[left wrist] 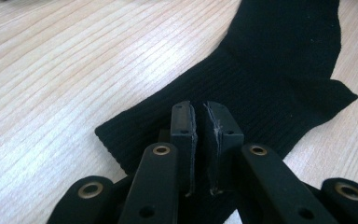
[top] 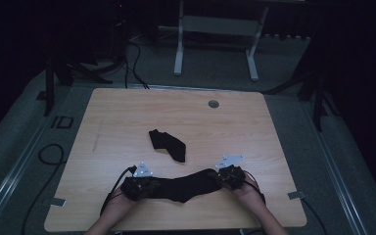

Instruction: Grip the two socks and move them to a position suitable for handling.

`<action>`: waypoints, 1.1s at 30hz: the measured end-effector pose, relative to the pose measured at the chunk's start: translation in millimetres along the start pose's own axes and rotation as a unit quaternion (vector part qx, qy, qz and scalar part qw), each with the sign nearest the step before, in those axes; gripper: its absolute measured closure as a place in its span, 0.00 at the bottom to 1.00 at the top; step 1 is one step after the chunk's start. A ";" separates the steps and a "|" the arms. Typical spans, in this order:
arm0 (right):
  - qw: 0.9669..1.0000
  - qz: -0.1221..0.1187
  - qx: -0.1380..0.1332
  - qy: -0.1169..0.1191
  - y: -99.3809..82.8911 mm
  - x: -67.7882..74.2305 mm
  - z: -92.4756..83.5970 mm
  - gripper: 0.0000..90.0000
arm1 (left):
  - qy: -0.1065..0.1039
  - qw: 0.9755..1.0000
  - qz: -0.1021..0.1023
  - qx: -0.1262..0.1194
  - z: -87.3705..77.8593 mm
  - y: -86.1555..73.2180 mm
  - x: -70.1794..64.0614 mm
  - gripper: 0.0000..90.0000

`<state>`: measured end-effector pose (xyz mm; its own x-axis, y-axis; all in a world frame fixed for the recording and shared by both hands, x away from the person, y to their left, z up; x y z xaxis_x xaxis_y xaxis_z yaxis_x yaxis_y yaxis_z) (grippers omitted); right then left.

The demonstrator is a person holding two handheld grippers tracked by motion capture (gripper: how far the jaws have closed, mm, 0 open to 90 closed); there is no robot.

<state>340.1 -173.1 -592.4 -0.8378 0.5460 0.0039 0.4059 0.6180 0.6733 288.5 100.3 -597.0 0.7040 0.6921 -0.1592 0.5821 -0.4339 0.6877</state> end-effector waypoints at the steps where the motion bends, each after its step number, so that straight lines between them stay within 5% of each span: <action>1: 1.000 0.004 0.000 0.001 -1.6 -0.1 -1.5 1.00 | -0.004 1.000 -0.002 0.000 1.0 1.0 -0.2 0.91; 23: 1.000 0.026 -0.017 -0.002 -37.6 18.6 -31.9 0.98 | -0.042 0.999 0.029 0.016 4.1 -0.3 -22.6 0.92; 29: 1.000 0.023 -0.010 -0.006 -30.7 21.0 -34.7 0.95 | -0.045 0.999 0.025 0.012 0.8 2.3 -22.1 0.91; 33: 0.999 0.020 -0.045 0.000 -9.3 24.1 -48.7 0.92 | -0.041 0.999 0.015 -0.010 -9.8 10.6 -17.0 0.89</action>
<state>298.4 -193.2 -562.5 -0.8215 0.5693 0.0329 0.4048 0.5416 0.7367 278.7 89.6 -580.0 0.7517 0.6299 -0.1953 0.5530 -0.4408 0.7070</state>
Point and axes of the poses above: each handheld gripper's, and its own axes: z roughly forward along the jaws, y roughly out of its top, x roughly to its left, the point moved 5 cm from there along z, roughly forward along the jaws, and after that the axes turned 2 degrees about -x, right-handed, at the moved point
